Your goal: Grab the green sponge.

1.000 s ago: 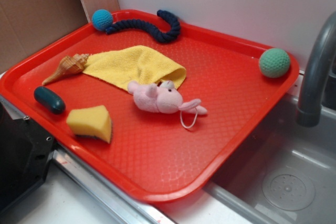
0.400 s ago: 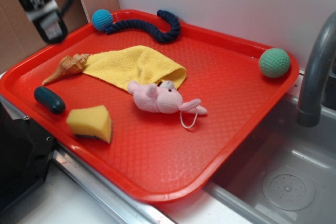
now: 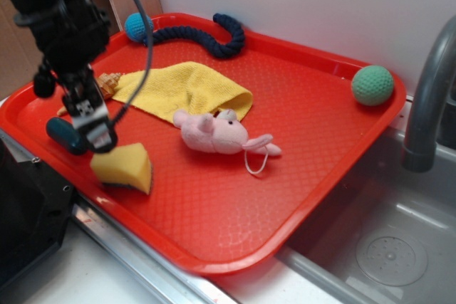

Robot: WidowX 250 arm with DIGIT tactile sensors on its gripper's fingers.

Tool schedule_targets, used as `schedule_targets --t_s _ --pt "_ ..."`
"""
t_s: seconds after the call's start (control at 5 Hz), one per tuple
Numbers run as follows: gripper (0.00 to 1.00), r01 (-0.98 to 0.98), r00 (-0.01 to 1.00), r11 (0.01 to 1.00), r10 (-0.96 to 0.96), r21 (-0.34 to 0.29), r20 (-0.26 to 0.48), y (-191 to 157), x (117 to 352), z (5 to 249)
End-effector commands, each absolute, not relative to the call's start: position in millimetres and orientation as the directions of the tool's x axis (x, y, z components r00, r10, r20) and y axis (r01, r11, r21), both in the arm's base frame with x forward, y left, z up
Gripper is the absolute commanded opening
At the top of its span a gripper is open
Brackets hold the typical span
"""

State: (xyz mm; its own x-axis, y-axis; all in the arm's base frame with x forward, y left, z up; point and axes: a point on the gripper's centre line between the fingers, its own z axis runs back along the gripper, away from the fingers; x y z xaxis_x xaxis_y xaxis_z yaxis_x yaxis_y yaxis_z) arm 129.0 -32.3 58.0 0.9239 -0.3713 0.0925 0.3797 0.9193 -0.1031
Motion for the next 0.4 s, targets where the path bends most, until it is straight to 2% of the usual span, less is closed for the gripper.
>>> schedule_targets --t_s 0.0,0.2 --pt "1.00 0.488 0.868 0.862 -0.463 -0.136 0.182 -65.5 86.5 54.5" --pt "1.00 0.513 0.855 0.849 -0.492 -0.126 0.165 -68.1 122.5 49.4"
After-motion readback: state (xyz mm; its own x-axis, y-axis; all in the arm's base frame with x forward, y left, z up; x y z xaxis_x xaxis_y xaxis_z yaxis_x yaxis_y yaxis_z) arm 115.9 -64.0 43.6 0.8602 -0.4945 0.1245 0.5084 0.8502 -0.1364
